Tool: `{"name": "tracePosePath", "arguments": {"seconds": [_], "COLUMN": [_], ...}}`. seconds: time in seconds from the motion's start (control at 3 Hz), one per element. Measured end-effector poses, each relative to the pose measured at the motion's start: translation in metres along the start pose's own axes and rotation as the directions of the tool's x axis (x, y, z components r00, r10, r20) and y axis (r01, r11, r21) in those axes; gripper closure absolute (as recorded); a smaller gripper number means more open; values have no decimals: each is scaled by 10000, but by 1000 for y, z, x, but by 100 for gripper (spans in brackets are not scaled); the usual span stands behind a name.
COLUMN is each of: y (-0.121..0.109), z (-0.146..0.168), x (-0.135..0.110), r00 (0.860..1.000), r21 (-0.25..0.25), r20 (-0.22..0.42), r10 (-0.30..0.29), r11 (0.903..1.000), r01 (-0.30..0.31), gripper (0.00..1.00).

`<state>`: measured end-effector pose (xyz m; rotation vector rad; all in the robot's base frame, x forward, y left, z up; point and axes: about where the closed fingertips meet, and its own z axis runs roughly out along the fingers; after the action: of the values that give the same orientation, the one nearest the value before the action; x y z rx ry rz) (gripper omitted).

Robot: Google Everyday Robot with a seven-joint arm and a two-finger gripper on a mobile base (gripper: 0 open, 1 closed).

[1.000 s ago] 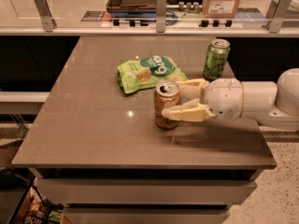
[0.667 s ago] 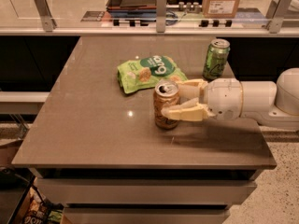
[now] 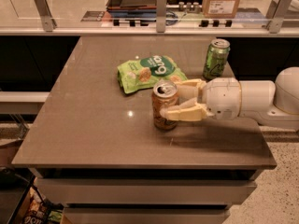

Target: Knock orange can over

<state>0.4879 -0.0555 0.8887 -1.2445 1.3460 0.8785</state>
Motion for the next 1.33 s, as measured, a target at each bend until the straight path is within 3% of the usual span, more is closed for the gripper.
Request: {"name": "tracePosePath", "arguments": {"seconds": [0.33, 1.0, 1.33], "y": [-3, -8, -11], "z": [-3, -11, -17], "x": [-7, -24, -25], "r00": [9996, 9896, 9692], "r21": [74, 388, 855], "r20": [-276, -1432, -2462], "r10": [-61, -145, -114], "r11": [10000, 9990, 9958], "r01": [63, 203, 334], "gripper": [100, 100, 100]}}
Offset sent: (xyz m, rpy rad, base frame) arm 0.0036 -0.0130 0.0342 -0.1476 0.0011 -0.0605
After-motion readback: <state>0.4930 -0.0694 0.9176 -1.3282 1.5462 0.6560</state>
